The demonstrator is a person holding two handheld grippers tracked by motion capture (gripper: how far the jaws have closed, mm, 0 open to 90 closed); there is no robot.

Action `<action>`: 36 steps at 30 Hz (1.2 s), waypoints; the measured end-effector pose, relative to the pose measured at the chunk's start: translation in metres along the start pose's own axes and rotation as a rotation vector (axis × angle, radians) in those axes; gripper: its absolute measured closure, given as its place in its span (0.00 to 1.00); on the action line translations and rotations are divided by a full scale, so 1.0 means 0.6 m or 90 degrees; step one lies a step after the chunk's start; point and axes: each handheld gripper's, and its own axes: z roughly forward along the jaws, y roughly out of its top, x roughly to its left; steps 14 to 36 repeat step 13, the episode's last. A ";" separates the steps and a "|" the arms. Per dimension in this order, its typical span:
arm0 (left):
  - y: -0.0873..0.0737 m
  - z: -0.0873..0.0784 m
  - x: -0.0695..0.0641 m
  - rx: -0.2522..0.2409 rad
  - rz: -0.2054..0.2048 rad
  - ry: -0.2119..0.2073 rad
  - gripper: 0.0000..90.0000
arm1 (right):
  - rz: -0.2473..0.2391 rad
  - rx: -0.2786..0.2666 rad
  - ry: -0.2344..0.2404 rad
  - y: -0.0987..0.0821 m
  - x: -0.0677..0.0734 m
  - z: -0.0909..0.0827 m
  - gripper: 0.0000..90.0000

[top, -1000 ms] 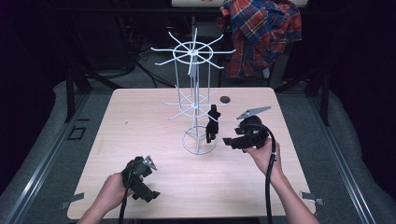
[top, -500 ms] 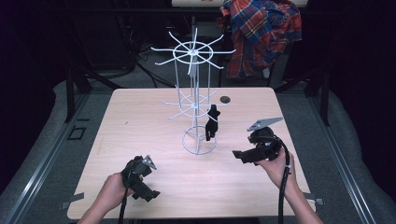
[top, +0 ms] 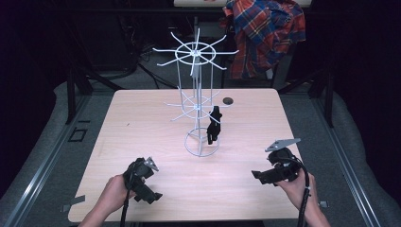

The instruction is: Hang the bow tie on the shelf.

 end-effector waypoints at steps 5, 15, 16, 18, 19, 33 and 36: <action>0.000 -0.004 0.000 -0.015 0.000 -0.005 0.00 | 0.015 0.047 -0.015 -0.020 -0.011 0.019 0.16; 0.000 -0.002 0.001 -0.018 0.005 -0.016 0.00 | -0.022 0.081 -0.029 -0.019 -0.009 0.038 0.16; 0.000 -0.002 0.001 -0.018 0.005 -0.016 0.00 | -0.022 0.081 -0.029 -0.019 -0.009 0.038 0.16; 0.000 -0.002 0.001 -0.018 0.005 -0.016 0.00 | -0.022 0.081 -0.029 -0.019 -0.009 0.038 0.16; 0.000 -0.002 0.001 -0.018 0.005 -0.016 0.00 | -0.022 0.081 -0.029 -0.019 -0.009 0.038 0.16; 0.000 -0.002 0.001 -0.018 0.005 -0.016 0.00 | -0.022 0.081 -0.029 -0.019 -0.009 0.038 0.16; 0.000 -0.002 0.001 -0.018 0.005 -0.016 0.00 | -0.022 0.081 -0.029 -0.019 -0.009 0.038 0.16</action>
